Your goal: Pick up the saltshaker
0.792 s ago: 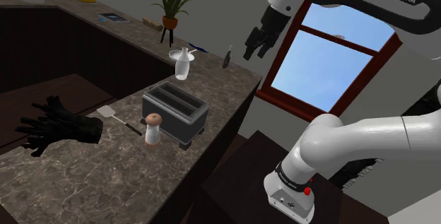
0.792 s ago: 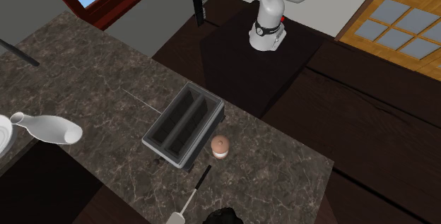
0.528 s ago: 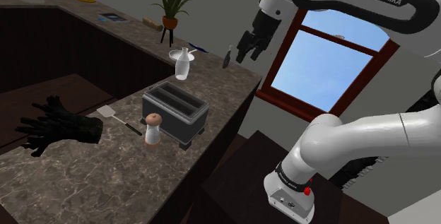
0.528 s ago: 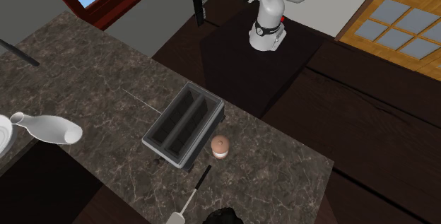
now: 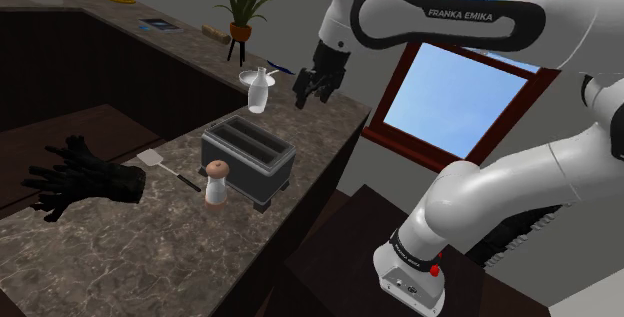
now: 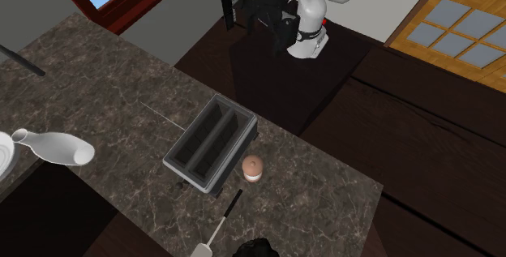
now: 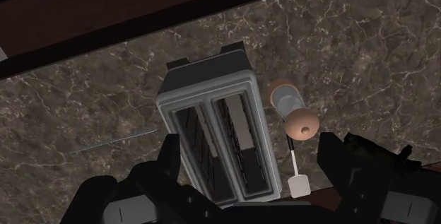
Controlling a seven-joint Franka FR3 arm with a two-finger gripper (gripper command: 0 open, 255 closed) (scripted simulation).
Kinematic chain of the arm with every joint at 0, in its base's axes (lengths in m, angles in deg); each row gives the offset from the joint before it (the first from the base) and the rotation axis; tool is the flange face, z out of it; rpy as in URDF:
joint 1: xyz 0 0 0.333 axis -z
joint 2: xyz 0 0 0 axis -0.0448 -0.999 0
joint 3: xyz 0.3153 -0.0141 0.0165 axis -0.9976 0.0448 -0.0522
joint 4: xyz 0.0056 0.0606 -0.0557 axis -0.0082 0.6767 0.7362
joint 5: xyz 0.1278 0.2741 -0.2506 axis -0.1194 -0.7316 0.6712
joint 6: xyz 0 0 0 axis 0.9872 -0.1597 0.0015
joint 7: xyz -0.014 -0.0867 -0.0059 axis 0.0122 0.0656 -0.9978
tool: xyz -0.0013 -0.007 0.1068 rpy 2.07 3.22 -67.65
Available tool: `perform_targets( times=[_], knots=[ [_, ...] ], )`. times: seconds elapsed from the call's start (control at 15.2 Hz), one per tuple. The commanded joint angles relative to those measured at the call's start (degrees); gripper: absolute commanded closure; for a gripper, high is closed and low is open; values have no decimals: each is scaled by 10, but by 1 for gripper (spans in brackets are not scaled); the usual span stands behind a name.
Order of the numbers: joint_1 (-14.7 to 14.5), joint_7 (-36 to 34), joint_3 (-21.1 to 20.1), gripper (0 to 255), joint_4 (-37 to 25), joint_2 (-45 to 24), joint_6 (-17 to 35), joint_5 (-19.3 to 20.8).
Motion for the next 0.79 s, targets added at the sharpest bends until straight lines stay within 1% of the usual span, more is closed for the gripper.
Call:
perform_targets(
  times=[0.0, 0.4, 0.73],
  knots=[
    [2, -13, -13, 0, -6, -39, 30, 3],
    [6, -67, -56, 0, -35, -159, 107, 28],
    [8, -121, -84, 0, -79, -270, 157, 71]
  ],
)
